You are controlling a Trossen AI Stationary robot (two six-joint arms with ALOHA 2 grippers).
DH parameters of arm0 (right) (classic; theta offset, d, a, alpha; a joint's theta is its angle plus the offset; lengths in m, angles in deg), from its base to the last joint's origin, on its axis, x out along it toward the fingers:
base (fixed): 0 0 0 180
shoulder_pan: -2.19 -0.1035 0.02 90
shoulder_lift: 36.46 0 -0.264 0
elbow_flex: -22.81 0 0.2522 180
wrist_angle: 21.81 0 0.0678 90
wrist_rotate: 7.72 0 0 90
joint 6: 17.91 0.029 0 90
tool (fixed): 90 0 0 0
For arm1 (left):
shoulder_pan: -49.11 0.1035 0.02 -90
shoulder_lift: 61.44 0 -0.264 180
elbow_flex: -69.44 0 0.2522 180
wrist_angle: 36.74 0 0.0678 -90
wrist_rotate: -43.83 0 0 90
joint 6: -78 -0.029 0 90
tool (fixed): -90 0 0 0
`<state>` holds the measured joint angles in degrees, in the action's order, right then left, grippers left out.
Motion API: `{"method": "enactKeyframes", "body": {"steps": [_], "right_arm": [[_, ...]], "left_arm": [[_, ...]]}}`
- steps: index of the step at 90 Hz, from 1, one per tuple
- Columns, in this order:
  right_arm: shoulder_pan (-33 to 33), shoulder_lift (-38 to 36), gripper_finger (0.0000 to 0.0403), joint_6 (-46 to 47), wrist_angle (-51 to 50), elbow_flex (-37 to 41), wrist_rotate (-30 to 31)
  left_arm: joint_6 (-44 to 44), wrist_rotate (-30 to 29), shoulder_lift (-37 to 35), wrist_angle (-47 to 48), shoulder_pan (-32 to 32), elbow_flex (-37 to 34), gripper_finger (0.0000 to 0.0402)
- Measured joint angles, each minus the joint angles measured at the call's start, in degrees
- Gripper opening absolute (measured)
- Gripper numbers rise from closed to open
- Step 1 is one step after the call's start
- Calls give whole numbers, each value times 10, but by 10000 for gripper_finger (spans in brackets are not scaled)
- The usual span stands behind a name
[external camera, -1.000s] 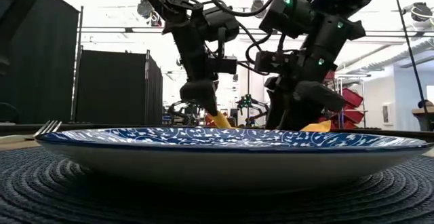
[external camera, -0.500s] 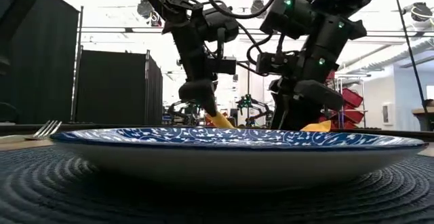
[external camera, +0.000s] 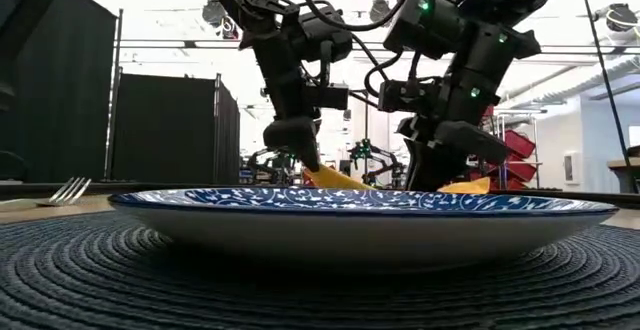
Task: Set table place
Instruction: Fold the yellow table napkin
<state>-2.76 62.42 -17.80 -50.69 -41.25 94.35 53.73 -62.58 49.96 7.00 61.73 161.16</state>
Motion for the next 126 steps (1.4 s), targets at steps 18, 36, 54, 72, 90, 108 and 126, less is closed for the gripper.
{"method": "enactKeyframes", "body": {"steps": [18, 36, 54, 72, 90, 108, 126], "right_arm": [[0, -5, 3, -9, -80, -57, 3], [-4, -5, 2, -13, -210, -142, 24], [-27, -13, 1, -23, -324, -213, 118], [-47, -59, 0, -17, -372, -236, 195], [-71, -145, 0, -1, -363, -247, 211], [-109, -210, 0, 5, -334, -277, 215], [-147, -237, 0, 68, -352, -307, 213]], "left_arm": [[1, 0, 0, 1, 0, 0, 0], [19, -3, 0, 1, -5, 0, 0], [30, -46, -17, 0, -25, 0, 0], [45, -62, -101, 0, -58, 0, 0], [68, -66, -190, 16, -95, 0, 0], [91, -104, -247, 26, -144, 0, 0], [139, -116, -270, 32, -192, 0, 0]]}}
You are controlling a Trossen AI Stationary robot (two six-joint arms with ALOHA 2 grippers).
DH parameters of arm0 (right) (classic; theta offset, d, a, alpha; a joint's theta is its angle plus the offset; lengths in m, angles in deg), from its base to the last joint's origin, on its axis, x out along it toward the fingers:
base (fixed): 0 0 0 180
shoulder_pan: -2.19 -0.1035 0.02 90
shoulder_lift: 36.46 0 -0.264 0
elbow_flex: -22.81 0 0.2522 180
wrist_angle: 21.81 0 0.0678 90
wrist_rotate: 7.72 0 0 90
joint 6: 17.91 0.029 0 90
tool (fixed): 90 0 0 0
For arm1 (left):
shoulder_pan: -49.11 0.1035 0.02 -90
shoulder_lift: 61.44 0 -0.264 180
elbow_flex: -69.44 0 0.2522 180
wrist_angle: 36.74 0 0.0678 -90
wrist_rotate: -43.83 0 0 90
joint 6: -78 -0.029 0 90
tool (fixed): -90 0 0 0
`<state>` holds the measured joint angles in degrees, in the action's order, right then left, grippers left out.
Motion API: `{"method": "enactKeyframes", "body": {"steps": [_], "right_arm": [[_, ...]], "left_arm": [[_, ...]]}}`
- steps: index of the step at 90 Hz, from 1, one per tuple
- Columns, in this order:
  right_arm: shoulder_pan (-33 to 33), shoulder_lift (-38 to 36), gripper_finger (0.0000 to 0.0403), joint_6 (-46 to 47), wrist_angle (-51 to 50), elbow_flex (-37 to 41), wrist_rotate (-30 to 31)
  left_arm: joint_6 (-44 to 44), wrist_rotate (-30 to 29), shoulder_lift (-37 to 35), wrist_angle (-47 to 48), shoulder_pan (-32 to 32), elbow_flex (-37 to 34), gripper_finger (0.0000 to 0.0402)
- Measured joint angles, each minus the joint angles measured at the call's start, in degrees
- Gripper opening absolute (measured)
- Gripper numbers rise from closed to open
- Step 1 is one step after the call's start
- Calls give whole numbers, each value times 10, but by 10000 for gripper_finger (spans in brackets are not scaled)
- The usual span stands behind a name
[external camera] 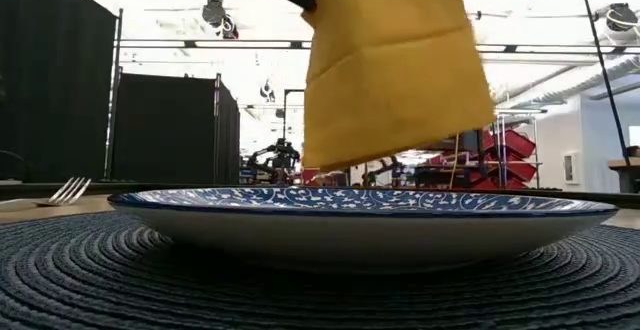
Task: Set table place
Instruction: Fold the yellow table napkin
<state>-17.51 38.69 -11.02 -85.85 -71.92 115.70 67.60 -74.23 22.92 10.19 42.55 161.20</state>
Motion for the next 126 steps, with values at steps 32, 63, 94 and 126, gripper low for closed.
{"method": "enactKeyframes", "body": {"steps": [32, 63, 94, 126], "right_arm": [[8, 2, 0, 138, -89, 1, -5], [142, 1, 0, 65, -81, 60, -68], [383, -3, 0, -86, 45, 186, -236], [492, -4, 0, -159, 124, 269, -263]], "left_arm": [[81, -13, 22, 6, -26, 0, 0], [16, -8, 103, -88, 49, 0, 0], [4, 42, 145, -114, 154, 0, 0], [-22, 103, 244, -168, 210, -1, 0]]}}
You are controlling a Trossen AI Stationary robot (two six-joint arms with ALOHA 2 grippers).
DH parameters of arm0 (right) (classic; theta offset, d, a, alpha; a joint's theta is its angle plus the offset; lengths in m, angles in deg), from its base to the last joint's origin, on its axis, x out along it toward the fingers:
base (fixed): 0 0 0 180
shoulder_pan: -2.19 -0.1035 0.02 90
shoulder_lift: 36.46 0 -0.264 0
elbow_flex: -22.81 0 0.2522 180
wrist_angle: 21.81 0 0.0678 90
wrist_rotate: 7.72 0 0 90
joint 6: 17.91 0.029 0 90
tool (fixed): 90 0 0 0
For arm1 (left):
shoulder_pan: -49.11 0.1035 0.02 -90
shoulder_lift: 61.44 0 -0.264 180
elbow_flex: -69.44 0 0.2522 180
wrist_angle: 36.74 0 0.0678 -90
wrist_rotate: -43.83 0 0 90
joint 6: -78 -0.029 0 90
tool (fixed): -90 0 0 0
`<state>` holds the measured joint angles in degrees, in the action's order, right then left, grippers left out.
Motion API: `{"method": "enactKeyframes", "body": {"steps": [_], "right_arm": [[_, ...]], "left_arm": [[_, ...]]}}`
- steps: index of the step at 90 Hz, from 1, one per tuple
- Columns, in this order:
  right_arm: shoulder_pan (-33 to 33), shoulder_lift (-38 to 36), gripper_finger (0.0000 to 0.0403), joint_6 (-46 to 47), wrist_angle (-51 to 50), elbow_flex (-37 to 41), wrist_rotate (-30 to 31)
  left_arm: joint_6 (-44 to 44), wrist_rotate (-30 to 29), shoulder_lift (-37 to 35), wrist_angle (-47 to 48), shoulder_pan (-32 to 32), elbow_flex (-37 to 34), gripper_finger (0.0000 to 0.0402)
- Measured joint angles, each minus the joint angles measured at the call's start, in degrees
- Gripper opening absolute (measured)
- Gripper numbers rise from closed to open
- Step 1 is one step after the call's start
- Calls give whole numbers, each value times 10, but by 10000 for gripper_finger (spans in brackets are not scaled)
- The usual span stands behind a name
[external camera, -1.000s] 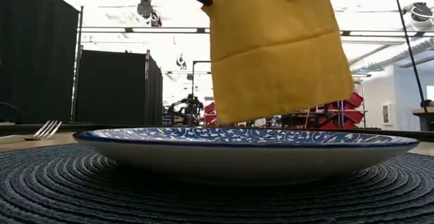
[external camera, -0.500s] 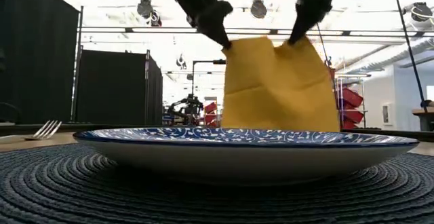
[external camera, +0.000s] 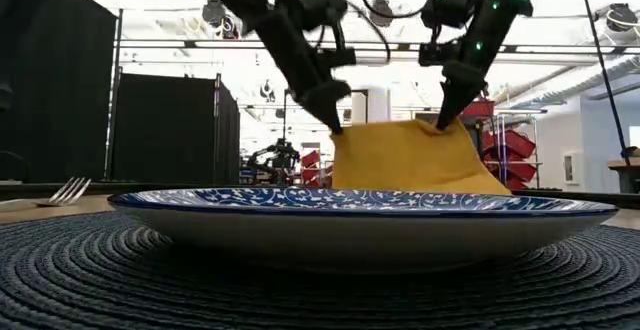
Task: Set table place
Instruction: Fold the yellow table napkin
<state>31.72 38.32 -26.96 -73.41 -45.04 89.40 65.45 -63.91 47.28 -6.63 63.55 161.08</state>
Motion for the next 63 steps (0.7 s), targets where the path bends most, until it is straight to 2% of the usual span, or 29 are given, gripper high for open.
{"method": "enactKeyframes", "body": {"steps": [9, 23, 63], "right_arm": [[11, 0, 0, -17, 15, 1, -5], [4, 0, 0, 1, -17, 1, -95], [-63, 0, 0, 41, -99, 2, -103]], "left_arm": [[1, 18, 18, -20, 10, 0, 0], [6, 29, 25, -15, 14, 0, 0], [7, 49, 24, 13, -16, 0, 0]]}}
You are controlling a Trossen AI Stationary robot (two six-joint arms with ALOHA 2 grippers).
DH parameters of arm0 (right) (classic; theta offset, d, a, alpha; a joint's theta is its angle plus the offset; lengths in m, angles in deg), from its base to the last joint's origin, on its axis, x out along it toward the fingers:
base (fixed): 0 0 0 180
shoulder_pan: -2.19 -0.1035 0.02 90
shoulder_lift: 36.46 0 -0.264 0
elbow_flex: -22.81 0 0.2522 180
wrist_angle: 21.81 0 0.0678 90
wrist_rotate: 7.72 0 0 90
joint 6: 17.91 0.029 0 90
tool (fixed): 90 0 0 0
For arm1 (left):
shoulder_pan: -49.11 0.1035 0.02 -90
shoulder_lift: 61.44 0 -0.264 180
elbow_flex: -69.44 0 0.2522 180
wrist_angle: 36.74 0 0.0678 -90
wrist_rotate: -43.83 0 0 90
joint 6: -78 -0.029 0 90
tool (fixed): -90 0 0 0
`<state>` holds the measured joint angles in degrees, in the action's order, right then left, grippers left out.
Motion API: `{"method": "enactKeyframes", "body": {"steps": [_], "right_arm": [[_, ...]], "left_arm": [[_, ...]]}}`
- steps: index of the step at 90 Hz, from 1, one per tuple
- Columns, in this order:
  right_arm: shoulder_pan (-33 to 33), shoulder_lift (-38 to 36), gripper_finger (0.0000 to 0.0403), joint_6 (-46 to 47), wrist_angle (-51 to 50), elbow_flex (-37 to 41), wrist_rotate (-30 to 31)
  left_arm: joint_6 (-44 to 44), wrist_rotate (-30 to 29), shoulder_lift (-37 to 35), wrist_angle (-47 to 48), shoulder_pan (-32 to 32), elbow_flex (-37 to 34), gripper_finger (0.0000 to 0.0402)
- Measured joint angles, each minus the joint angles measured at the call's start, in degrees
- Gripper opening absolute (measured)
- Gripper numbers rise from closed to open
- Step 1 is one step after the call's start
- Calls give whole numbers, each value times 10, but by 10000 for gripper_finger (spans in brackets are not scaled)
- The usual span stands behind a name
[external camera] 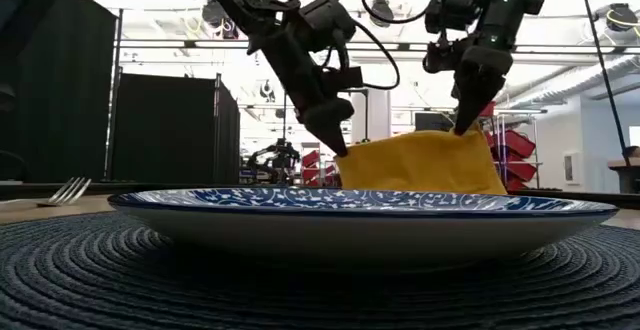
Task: Set table place
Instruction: Fold the yellow table napkin
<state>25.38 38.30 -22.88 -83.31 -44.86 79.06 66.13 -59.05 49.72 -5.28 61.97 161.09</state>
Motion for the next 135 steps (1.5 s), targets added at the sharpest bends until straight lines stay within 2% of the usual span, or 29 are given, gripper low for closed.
{"method": "enactKeyframes", "body": {"steps": [30, 39, 62, 74, 82, 111, 122, 135], "right_arm": [[-20, 0, 0, 41, 44, 83, -4], [-20, 0, 1, 46, 63, 99, -30], [-35, 0, 3, 49, 70, 103, -75], [-46, 0, 6, 54, 68, 103, -77], [-60, 0, 26, 61, 64, 103, -78], [-89, -2, 149, 48, 26, 90, -90], [-85, -3, 171, 34, -6, 55, -79], [-81, -3, 175, 20, 18, 52, -57]], "left_arm": [[12, 27, 0, 6, -25, 0, 0], [25, 27, 0, 7, -27, 0, 0], [41, 40, 0, 9, -40, 0, 0], [54, 41, 0, 8, -47, 0, 0], [55, 41, 0, 9, -50, 0, 0], [55, 41, 0, 9, -51, 0, 0], [57, 41, 0, 9, -51, 0, 0], [84, 53, 0, 8, -53, 0, 0]]}}
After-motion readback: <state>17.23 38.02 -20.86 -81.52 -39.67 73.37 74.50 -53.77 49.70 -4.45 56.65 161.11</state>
